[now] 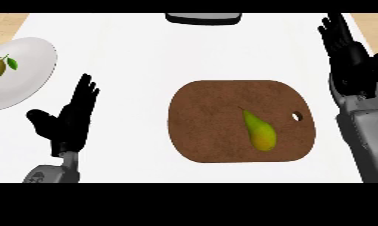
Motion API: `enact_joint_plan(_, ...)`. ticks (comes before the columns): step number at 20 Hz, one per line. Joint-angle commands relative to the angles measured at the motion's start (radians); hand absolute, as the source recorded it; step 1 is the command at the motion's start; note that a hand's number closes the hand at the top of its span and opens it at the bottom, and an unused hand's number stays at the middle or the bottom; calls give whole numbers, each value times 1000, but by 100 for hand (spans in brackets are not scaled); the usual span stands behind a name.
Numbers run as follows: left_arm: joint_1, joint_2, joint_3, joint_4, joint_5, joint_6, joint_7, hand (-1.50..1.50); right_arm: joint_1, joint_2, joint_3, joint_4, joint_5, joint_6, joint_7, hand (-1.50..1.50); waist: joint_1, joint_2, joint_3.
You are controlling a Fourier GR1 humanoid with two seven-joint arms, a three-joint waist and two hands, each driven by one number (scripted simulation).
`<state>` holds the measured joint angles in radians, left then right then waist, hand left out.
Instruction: Pick the pear from the cutting board and place it in the pan
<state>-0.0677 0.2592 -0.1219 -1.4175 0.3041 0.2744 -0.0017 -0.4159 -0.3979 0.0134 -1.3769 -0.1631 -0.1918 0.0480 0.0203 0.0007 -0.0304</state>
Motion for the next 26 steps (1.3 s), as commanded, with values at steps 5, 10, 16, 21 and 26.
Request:
enact_joint_plan(5,74,-49,19,49,34,36,48,0,95,100,50,-18,-232,185,236,150,-25,-4,30)
enact_joint_plan(10,136,-71,5,52,50,27,63,0,282,37,254,-264,141,-7,161,-150,-67,-19,27)
enact_joint_plan(16,173,-76,-6,-57,36,66,95,0,506,11,407,-585,374,-165,340,-150,-50,-16,28)
enact_joint_plan(21,164,-76,-17,-63,28,44,98,0,403,-20,431,-643,572,-159,646,-150,-23,-6,29)
enact_joint_plan(26,117,-93,-11,25,16,17,67,0,211,-19,385,-559,578,-17,841,-150,-17,0,29)
